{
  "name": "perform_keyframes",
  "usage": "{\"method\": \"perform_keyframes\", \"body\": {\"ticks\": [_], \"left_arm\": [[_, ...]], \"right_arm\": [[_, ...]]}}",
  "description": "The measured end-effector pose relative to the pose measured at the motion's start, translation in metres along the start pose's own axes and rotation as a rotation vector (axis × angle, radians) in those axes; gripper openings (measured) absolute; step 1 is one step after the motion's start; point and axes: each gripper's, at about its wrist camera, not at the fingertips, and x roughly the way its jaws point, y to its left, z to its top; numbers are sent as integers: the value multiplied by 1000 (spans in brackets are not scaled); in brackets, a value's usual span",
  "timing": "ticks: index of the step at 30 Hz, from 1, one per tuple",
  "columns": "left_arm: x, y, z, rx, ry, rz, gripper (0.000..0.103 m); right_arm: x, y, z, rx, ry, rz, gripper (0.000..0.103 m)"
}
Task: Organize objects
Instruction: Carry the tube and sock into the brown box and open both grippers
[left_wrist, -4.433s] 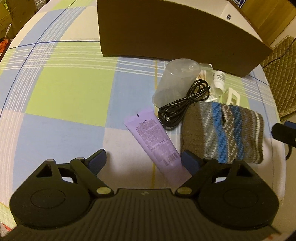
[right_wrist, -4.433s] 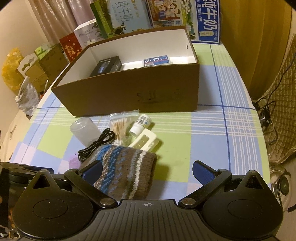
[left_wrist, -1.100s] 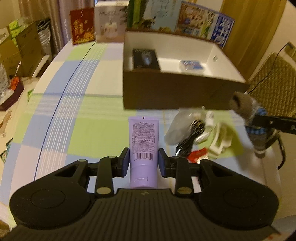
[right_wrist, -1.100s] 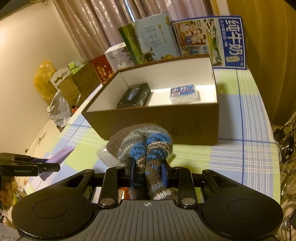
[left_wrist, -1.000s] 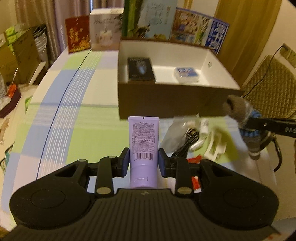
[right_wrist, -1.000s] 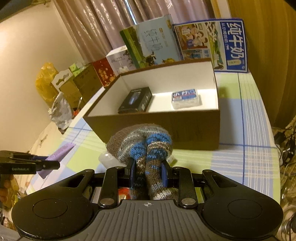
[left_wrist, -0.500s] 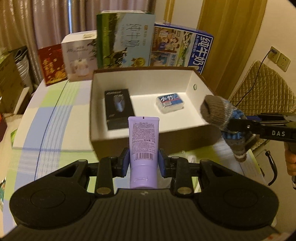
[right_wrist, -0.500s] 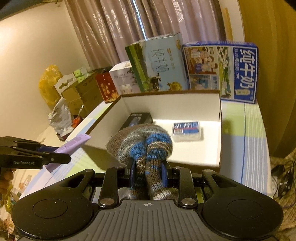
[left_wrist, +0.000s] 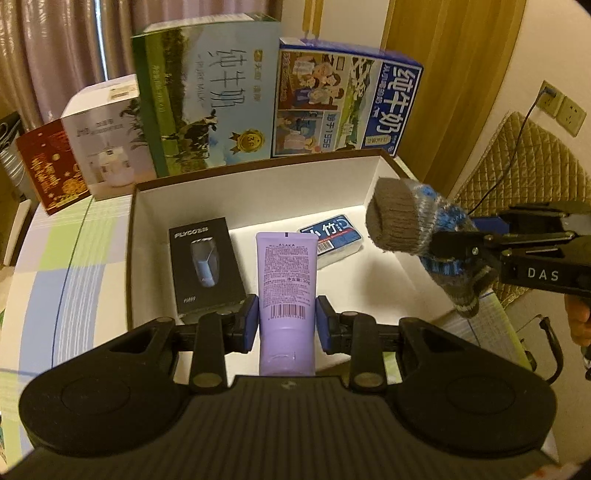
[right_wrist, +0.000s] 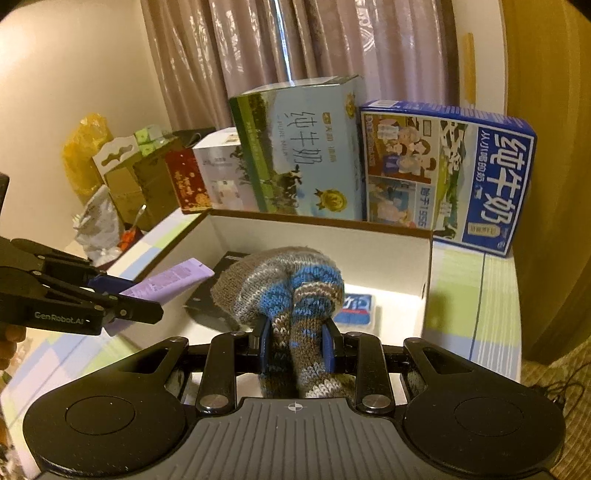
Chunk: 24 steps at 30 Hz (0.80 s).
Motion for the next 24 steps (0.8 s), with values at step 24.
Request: {"method": "perform_keyframes", "body": {"ticks": [24], "left_arm": [[117, -4, 9, 73, 258, -15, 27]], "right_arm": [[86, -23, -12, -62, 282, -58, 25]]}}
